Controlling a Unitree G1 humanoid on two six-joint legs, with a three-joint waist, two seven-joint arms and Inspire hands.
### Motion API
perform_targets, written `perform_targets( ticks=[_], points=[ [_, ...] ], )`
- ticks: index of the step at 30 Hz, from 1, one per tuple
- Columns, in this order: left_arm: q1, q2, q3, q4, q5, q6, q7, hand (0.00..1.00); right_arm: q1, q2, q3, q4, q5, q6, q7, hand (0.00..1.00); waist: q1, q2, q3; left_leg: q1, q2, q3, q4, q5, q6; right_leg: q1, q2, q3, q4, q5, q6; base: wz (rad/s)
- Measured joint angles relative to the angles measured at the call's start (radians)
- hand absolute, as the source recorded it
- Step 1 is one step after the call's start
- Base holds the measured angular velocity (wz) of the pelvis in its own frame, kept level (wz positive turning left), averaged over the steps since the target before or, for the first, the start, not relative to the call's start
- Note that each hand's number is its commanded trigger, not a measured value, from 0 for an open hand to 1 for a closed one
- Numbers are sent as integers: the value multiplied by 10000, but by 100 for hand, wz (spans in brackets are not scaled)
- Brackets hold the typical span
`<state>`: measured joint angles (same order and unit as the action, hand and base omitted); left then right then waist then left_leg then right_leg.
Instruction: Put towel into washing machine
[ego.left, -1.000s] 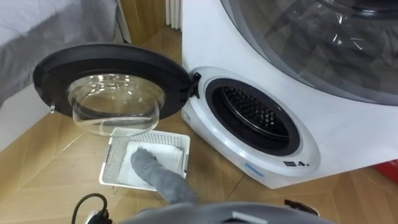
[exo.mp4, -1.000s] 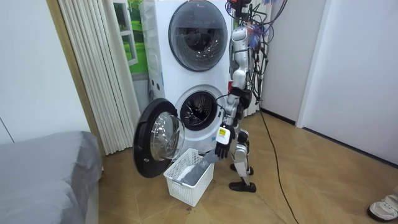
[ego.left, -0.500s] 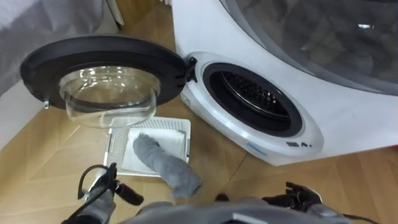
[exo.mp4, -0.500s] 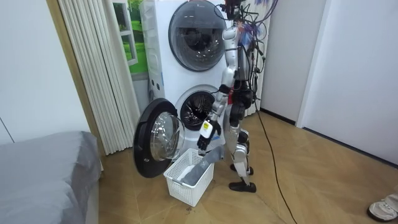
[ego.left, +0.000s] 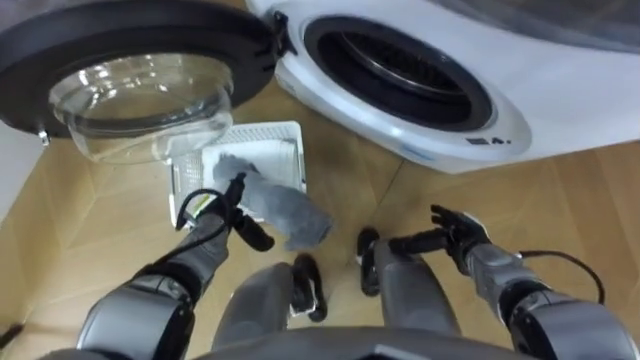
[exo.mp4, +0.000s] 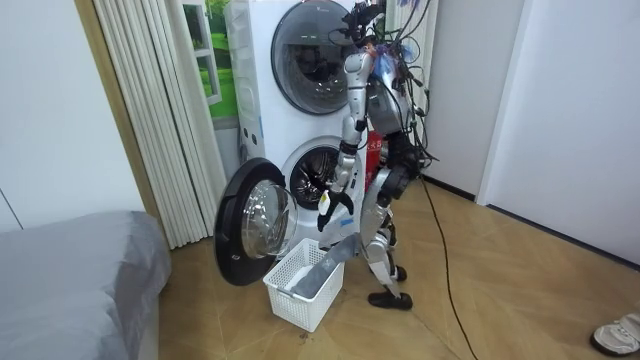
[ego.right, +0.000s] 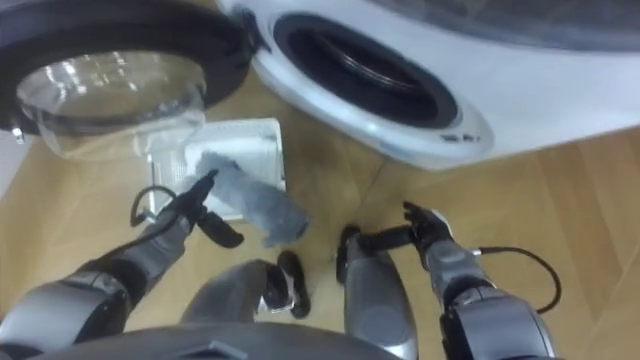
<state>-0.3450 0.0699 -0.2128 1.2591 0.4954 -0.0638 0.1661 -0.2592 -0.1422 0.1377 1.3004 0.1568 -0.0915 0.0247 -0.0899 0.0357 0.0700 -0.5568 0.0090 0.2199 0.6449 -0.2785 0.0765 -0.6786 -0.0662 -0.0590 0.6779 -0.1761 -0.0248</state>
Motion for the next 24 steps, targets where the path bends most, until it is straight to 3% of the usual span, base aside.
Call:
perform_targets(
  ticks=[3,6,8,13,15,17,20,24],
  points=[
    [-383,44,-296,-41,281,-88,110,0,-15,-14,61,-328,832,-68,59,0,-26,-116,81,-1120,30,33,1014,-347,104,-1074,-83,92,845,-361,-29,2],
    [-719,90,-491,-45,616,-96,289,0,-32,-12,220,-963,1355,-177,217,0,-99,-215,135,-2282,324,263,2240,-1056,275,-2274,-27,129,1920,-801,-114,-12],
    [-910,139,-683,-41,721,-111,486,0,-73,-23,400,-1369,1925,-225,358,0,-223,-259,160,-3094,506,295,3135,-1829,449,-3167,12,99,2769,-1279,-205,-16],
    [-1167,328,-1237,-69,1546,-130,947,0,-272,-51,1037,-1686,3796,-504,658,0,-769,-269,152,-4579,768,318,4613,-2076,472,-4611,35,132,3957,-1439,-256,-5],
    [-1301,508,-1478,-278,1671,-311,1097,0,-340,-103,1089,-1681,4092,-625,685,0,-819,-264,149,-4914,949,383,5105,-2177,467,-4972,103,146,4346,-1456,-306,-12],
    [-1506,909,-1831,-345,1875,-291,1227,0,-456,-150,1276,-1701,4332,-757,864,0,-1118,-275,143,-5287,1094,369,5719,-2361,445,-5362,169,143,4874,-1538,-416,-10],
    [-1634,1266,-2309,-345,2159,-287,1429,0,-433,-173,1665,-1962,4940,-983,1026,0,-1459,-279,141,-5722,1225,371,6193,-2494,402,-5830,255,161,5288,-1587,-492,-8],
    [-1725,1442,-2799,-347,2313,-294,1595,0,-354,-267,1904,-2523,5244,-1062,1321,0,-1735,-264,136,-6244,1418,354,6636,-2636,374,-6364,349,109,5626,-1638,-592,-6]
  ],
)
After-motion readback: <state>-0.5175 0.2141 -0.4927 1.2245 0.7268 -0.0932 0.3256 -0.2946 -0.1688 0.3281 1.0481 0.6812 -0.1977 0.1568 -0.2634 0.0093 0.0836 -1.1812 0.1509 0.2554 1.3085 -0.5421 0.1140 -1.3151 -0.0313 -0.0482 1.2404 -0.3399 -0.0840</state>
